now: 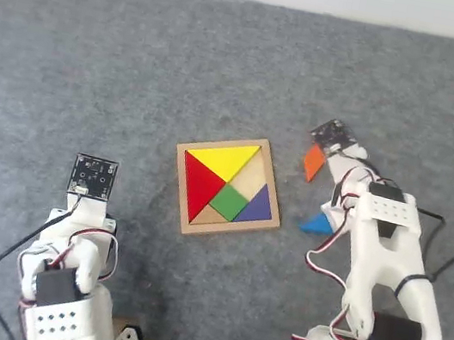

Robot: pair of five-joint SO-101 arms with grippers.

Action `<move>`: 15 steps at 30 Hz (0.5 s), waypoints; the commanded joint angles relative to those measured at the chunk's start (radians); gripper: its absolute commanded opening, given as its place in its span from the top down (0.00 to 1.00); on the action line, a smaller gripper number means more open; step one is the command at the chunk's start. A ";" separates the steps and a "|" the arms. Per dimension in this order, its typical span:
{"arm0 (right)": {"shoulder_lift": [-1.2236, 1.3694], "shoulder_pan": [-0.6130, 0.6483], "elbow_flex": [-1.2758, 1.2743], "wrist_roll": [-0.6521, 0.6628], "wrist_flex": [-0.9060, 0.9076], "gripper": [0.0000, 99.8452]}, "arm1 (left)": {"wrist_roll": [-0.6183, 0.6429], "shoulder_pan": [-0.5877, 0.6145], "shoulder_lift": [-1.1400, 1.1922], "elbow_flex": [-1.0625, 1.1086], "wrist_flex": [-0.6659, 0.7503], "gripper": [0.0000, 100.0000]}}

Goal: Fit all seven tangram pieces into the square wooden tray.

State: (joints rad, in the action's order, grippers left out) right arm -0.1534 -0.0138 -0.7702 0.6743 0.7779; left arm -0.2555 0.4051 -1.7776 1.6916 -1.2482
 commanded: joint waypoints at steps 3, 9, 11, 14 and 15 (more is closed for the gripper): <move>-0.122 0.008 0.068 -0.244 0.143 0.80 | -0.009 0.008 -0.012 -0.007 -0.006 0.91; -0.334 -0.047 0.066 -0.620 0.285 0.80 | -0.009 0.008 -0.012 -0.007 -0.006 0.91; -0.394 -0.084 0.061 -0.743 0.288 0.80 | -0.009 0.008 -0.012 -0.007 -0.006 0.91; -0.450 -0.107 0.046 -0.916 0.288 0.80 | -0.009 0.008 -0.012 -0.007 -0.006 0.91; -0.460 -0.107 0.032 -0.968 0.282 0.80 | -0.009 0.008 -0.012 -0.007 -0.006 0.91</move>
State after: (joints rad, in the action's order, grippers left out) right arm -0.5340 -0.1059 -0.7702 -0.1343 1.0556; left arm -0.2555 0.4051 -1.7776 1.6916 -1.2482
